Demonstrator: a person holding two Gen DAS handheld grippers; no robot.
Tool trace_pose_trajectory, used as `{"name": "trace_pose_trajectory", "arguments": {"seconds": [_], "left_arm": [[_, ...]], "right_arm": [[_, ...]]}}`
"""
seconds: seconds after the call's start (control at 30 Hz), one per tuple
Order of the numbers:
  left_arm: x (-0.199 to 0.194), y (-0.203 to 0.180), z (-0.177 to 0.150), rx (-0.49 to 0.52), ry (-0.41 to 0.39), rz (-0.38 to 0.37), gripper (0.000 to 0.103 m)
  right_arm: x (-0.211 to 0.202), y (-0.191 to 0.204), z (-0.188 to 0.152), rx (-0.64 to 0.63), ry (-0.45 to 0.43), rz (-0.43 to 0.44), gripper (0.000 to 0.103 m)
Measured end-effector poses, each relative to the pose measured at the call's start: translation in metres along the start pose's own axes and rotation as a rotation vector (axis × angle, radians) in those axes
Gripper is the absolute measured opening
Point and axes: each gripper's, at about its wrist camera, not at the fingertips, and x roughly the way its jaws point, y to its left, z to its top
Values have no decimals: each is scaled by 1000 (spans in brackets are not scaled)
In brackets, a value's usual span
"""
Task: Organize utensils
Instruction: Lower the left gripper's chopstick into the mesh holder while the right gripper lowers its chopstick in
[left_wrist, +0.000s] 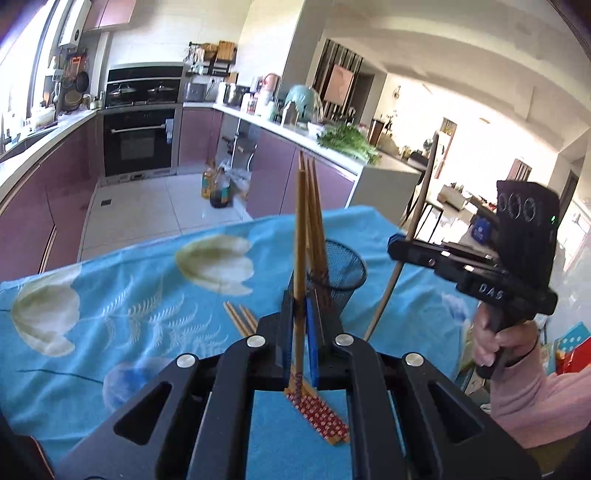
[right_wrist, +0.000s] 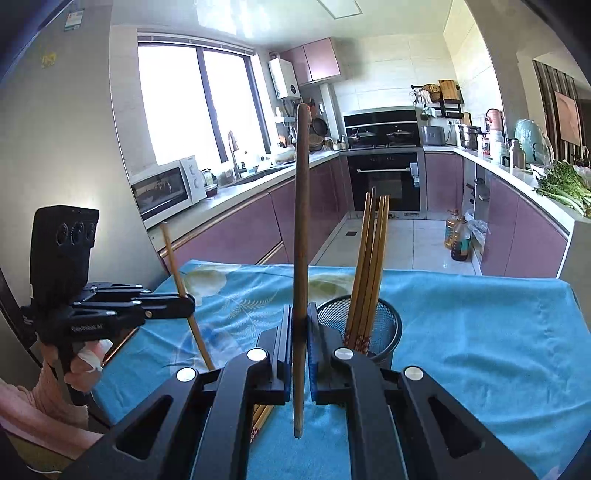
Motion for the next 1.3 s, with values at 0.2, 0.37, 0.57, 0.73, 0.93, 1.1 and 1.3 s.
{"name": "trace_pose_trajectory", "arguments": {"seconds": [0.2, 0.37, 0.57, 0.73, 0.93, 1.1, 1.3], "left_arm": [[-11, -4, 33, -14, -85, -31, 7], [-12, -16, 63, 6, -133, -45, 7], [-9, -33, 92, 39, -170, -61, 7], [4, -45, 103, 80, -163, -46, 7], [36, -55, 94, 132, -60, -26, 7], [57, -57, 80, 166, 29, -16, 7], [79, -50, 71, 167, 123, -25, 7]], "right_arm": [[-3, -2, 16, -20, -39, -5, 6], [-6, -6, 31, -31, -77, -11, 6], [-9, -12, 46, -35, -120, -26, 6], [-3, -18, 52, -36, -127, -48, 6], [17, -30, 44, -16, -76, -75, 6], [35, -41, 33, 5, -7, -88, 6], [53, -48, 22, 35, 85, -78, 6]]}}
